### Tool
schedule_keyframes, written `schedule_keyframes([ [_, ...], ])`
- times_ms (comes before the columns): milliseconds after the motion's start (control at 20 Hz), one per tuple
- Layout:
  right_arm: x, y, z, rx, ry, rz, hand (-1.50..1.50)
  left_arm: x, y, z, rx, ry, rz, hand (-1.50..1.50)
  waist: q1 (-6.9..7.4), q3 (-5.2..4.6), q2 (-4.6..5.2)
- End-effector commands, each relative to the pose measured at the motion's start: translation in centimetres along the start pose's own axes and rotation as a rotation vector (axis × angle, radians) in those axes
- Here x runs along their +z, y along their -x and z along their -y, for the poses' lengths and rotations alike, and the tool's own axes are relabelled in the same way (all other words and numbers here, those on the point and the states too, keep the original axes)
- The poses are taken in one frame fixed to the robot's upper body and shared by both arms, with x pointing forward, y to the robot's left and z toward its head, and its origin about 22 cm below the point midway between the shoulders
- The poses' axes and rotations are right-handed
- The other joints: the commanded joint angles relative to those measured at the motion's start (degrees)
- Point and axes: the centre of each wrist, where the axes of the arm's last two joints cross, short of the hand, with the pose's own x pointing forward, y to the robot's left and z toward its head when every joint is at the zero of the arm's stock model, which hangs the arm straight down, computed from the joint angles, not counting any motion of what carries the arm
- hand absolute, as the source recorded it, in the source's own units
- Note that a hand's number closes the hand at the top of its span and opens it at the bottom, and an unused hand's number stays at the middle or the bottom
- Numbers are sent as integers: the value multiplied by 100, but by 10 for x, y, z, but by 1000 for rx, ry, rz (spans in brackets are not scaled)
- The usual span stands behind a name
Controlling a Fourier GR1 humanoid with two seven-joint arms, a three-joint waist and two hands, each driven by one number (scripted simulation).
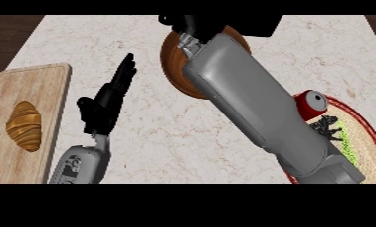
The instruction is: Pick the pear from the placemat and place it in the bowl
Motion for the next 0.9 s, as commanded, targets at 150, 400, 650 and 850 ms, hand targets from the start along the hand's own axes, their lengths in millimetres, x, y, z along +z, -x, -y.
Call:
schedule_keyframes([
  [150, -18, -21, -13, 244, 16, -236, 150, 8, 4, -1, 21, -25, -2, 0, -108, 20, 37],
  [400, -22, 2, -33, 248, 13, -260, 150, 16, 12, -9, -4, -64, -7, 0, -285, 34, 24],
  [650, -12, 53, -69, 293, -20, -292, 150, 13, 9, -11, 25, -64, 4, 0, -346, 38, 43],
  [850, -10, 67, -73, 301, -68, -330, 150, 14, 19, 1, -12, -93, -9, 0, -457, 41, 21],
])
